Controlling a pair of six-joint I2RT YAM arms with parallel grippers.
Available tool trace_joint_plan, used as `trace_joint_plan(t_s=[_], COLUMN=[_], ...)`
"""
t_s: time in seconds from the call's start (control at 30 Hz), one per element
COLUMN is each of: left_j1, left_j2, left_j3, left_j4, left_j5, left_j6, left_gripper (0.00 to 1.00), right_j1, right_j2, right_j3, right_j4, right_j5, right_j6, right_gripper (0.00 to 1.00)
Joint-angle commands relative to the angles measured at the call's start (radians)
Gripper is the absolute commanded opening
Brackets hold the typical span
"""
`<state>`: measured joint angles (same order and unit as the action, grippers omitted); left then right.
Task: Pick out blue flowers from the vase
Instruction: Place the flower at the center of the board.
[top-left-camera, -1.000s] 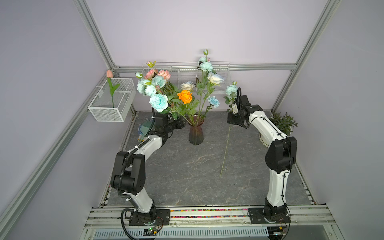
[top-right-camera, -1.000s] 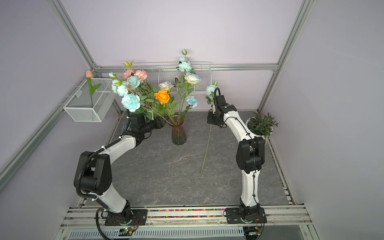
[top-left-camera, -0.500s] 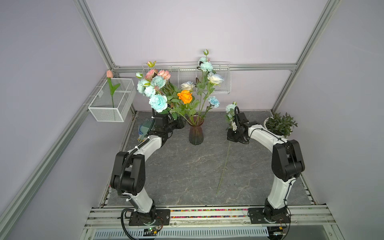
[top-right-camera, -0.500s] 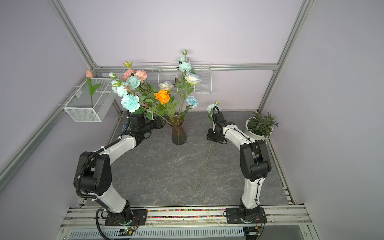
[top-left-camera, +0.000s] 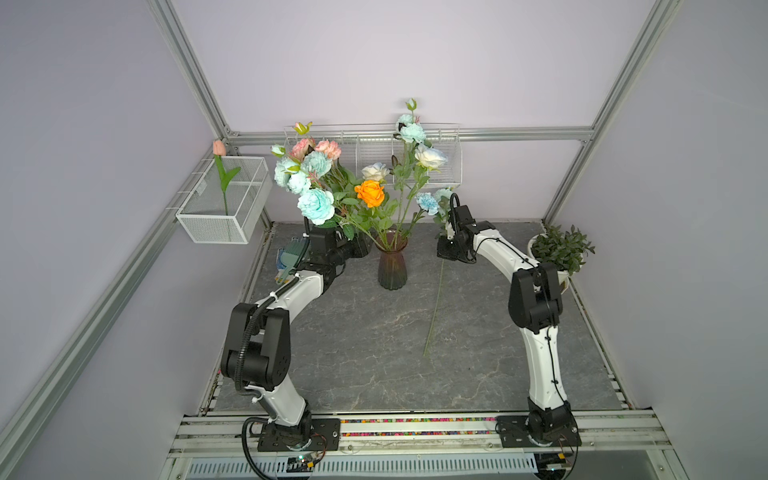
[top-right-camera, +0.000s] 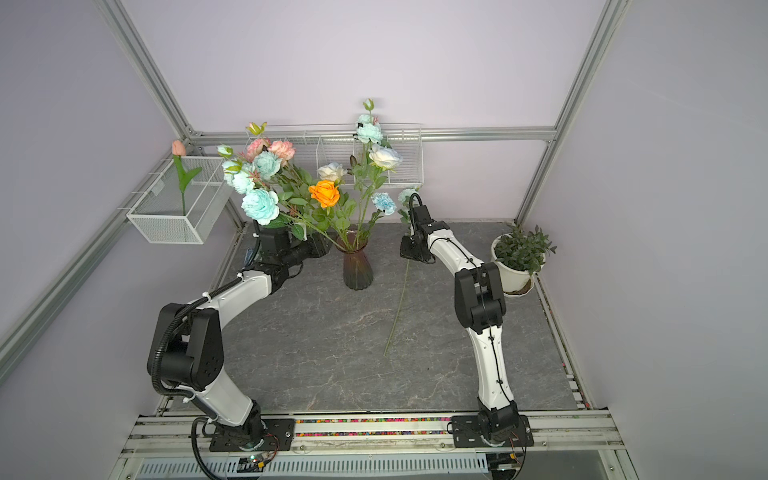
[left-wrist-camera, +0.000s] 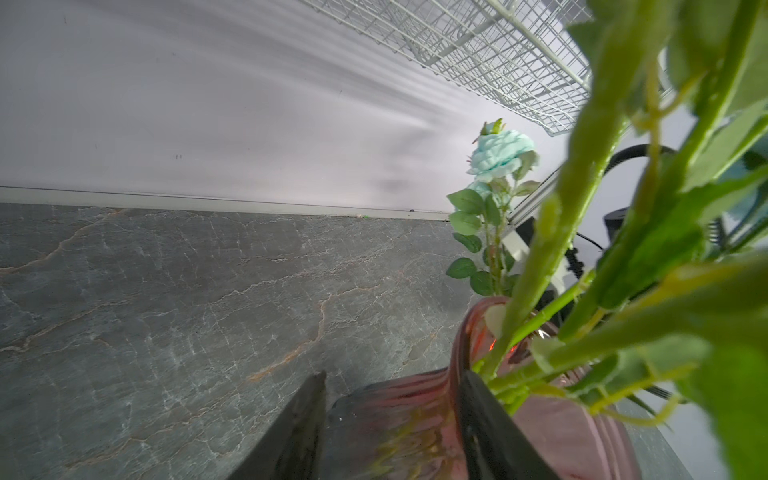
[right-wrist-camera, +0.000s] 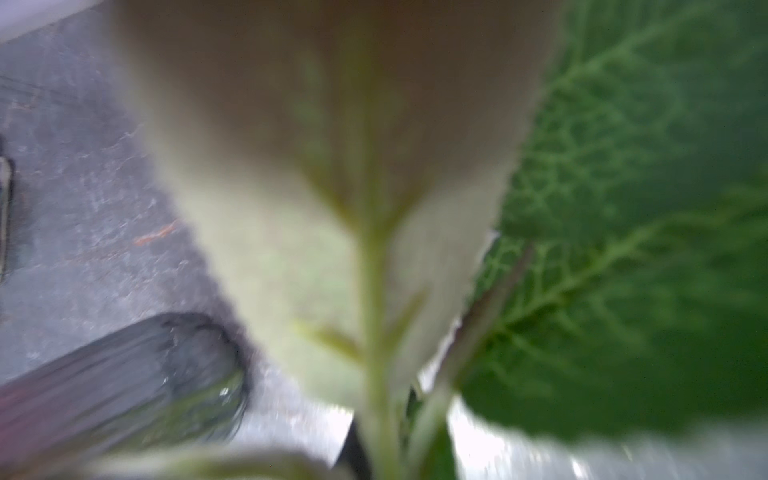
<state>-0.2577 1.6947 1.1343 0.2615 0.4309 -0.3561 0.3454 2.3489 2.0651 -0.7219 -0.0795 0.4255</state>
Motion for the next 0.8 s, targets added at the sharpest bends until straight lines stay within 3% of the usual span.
trace_joint_plan(t_s=[0.0,0.3,0.4,0.6,0.77], left_j1=[-0.006,-0.006,-0.005,-0.006,-0.006], left_j2=[0.001,0.003,-0.002,-0.006,-0.021], left_j3=[0.008,0.005,0.002,-0.002,-0.011], left_j4=[-0.022,-0.020,-0.022,-0.019,-0.024], left_j5=[0.009,0.009,0.009,0.008,0.001], left_j6=[-0.002,-0.003,0.000,-0.004,0.002], left_gripper=[0.54,0.54,0.54,0.54,0.54], right_j1=[0.018,0.071,0.073,0.076,0.076], right_j2=[0.085,0.279,0.287,0.265,0.153], right_j3=[0.123,0.423,0.423,0.409,0.292], right_j4=[-0.113,-0.290,-0.291,-0.289,-0.243], right_j5=[-0.005,0.014,0.011,0.020,0.064], right_j6=[-0.039,-0.091,-0.090,-0.096,-0.106], right_gripper=[0.07,0.10,0.16,0.45,0.50])
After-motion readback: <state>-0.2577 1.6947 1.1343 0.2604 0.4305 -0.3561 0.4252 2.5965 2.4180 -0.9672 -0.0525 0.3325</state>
